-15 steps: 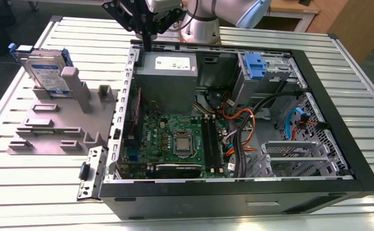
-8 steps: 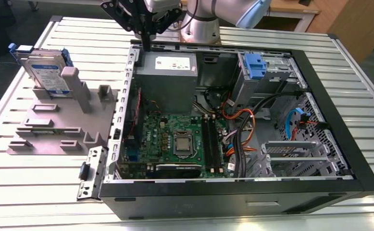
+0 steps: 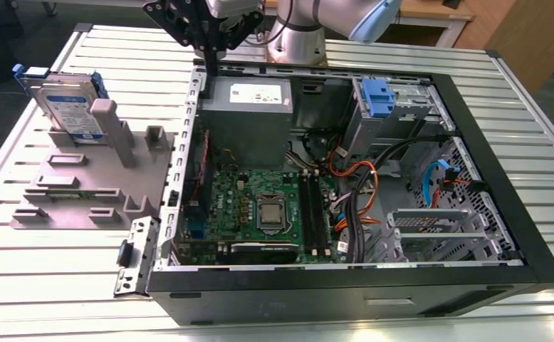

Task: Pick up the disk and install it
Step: 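Reach for the disk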

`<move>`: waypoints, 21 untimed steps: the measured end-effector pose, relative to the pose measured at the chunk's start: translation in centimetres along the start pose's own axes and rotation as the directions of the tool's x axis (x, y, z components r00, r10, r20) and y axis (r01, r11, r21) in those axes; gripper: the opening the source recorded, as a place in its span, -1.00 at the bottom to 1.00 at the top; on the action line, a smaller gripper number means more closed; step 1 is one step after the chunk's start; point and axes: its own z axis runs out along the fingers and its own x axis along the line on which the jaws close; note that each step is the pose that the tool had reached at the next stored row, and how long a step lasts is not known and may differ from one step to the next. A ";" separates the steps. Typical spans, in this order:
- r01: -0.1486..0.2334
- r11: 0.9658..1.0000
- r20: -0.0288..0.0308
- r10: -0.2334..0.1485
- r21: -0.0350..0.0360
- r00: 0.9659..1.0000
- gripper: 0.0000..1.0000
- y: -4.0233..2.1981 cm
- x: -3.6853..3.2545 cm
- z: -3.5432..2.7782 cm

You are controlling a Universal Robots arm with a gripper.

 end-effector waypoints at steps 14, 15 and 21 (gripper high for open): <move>0.000 1.000 0.000 0.000 0.000 1.000 -0.79 -0.04 0.44 -0.01; 0.000 1.000 0.000 0.000 0.000 1.000 -0.79 -0.04 0.50 -0.01; 0.000 1.000 0.000 0.000 0.000 1.000 -0.79 -0.05 0.73 -0.02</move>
